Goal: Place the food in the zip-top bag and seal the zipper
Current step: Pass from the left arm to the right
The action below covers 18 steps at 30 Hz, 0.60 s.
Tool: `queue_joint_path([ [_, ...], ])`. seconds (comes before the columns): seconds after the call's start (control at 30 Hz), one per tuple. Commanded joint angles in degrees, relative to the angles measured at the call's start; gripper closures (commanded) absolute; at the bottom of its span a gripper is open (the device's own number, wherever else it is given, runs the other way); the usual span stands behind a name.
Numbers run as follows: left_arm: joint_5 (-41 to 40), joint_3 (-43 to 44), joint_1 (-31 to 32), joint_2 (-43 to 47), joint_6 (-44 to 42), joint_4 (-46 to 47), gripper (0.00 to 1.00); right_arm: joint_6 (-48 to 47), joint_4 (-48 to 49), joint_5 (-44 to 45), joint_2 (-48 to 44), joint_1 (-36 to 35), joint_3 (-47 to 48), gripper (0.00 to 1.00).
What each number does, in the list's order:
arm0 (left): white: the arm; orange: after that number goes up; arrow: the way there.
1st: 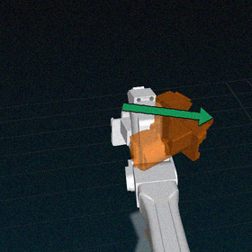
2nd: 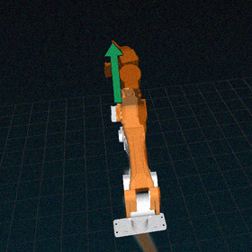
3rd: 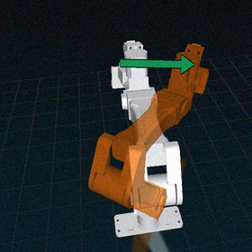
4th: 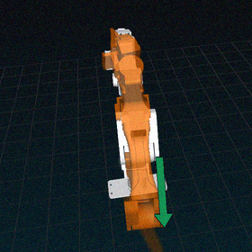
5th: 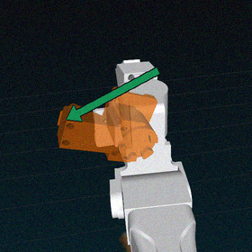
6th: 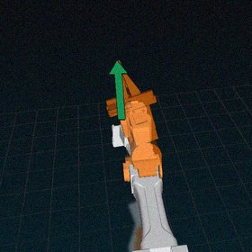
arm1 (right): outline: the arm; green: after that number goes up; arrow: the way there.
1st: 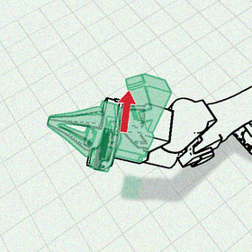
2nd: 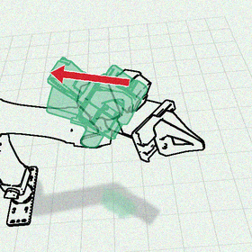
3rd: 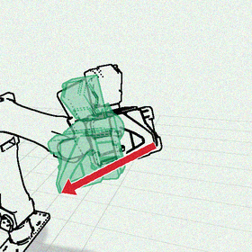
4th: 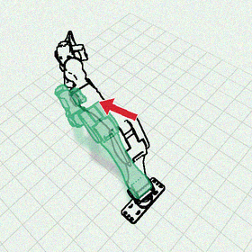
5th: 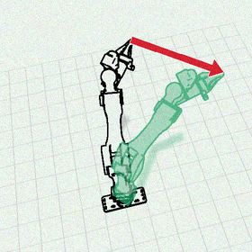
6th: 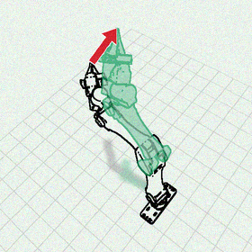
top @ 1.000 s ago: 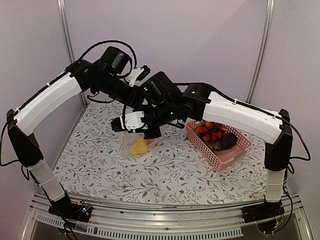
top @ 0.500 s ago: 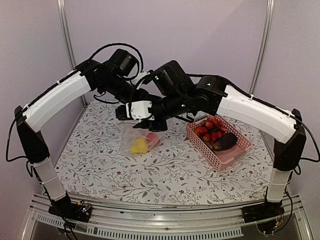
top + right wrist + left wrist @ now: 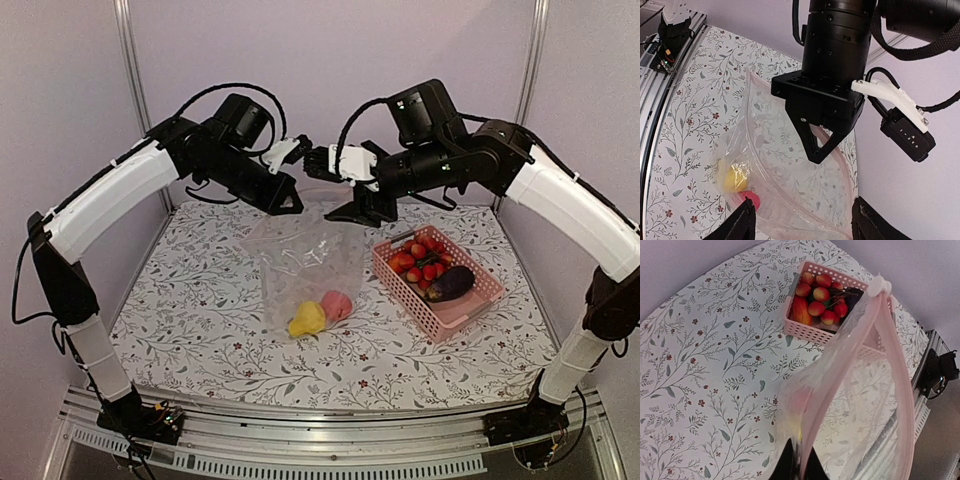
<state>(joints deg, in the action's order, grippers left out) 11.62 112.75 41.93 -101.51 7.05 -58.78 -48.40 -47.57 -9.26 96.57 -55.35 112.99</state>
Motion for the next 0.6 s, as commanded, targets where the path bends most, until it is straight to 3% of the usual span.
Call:
queue_joint_path([
  [0.0, 4.2, -1.0, -0.6, 2.4, -0.9, 2.2, 0.94, -3.0, -0.4, 1.0, 1.4, -0.7, -3.5, 0.33],
  [0.27, 6.2, -3.0, -0.6, 4.1, -1.2, 2.9, 0.93, -6.3, 1.0, 0.5, 4.1, -0.7, -3.8, 0.36],
  [0.43, 5.3, -3.3, -0.6, 3.9, -1.8, 1.7, 0.93, -7.5, 0.8, 0.5, 5.6, -0.7, -3.6, 0.53],
  [0.5, 5.7, -3.5, -0.5, 3.8, -1.8, 1.6, 0.89, -8.0, 0.3, 0.1, 5.9, -0.7, -3.7, 0.65],
  [0.57, 5.6, -3.8, -0.6, 3.7, -1.6, 1.5, 0.83, -8.3, -0.1, -0.4, 5.8, -0.7, -4.0, 0.71],
])
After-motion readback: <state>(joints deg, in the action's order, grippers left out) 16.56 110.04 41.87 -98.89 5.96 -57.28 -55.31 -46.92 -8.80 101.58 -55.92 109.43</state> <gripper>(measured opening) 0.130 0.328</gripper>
